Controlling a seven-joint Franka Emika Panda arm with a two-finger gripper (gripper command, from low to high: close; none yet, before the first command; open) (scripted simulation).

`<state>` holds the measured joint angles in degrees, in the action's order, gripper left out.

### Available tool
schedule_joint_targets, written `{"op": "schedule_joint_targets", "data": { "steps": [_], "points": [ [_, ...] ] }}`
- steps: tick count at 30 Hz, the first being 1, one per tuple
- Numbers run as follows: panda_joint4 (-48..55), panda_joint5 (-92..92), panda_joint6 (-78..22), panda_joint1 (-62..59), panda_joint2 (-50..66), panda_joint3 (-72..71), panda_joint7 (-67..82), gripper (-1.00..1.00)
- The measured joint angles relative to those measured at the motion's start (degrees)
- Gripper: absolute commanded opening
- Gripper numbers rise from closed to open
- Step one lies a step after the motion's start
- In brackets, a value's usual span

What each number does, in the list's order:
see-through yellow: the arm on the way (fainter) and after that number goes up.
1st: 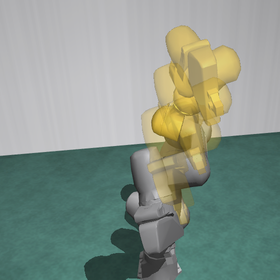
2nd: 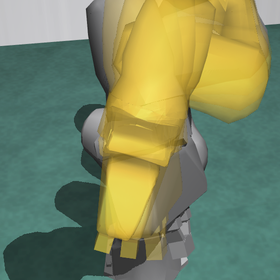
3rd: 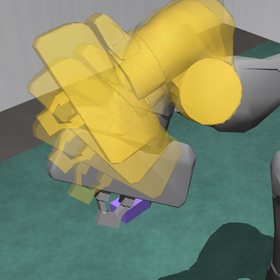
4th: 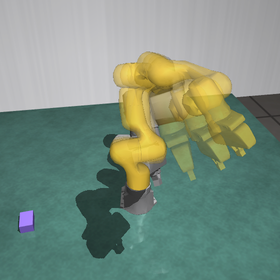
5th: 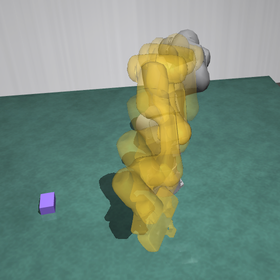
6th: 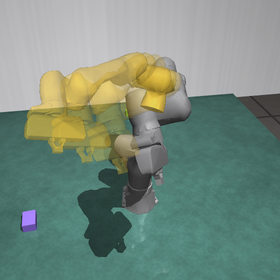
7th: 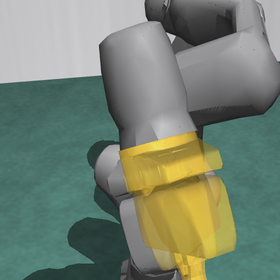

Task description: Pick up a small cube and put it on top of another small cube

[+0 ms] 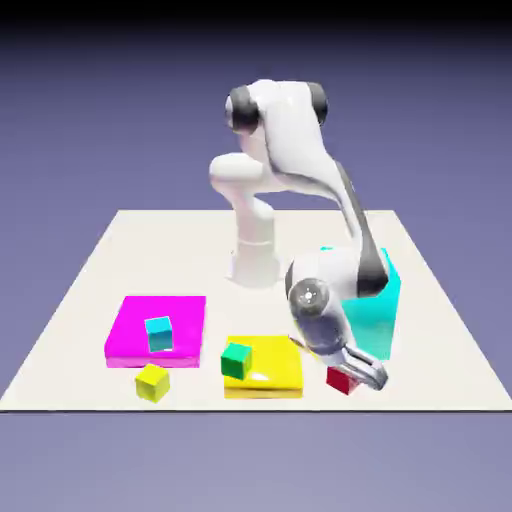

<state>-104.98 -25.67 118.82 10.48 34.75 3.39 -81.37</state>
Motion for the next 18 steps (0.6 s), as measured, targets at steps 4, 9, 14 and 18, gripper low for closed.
{"op": "schedule_joint_targets", "data": {
  "steps": [4, 9, 14, 18],
  "points": [
    [3.2, 0.0, -7.4, -8.3, 0.2, 7.8, 8.1, -1.00],
    [7.2, -0.1, -16.7, -18.7, 0.5, 17.6, 18.2, -1.00],
    [3.5, -1.8, -14.5, -22.1, 1.6, 17.3, 22.7, -1.00],
    [1.2, -2.7, -11.3, -21.7, 2.7, 16.7, 23.4, 1.00]
  ]
}}
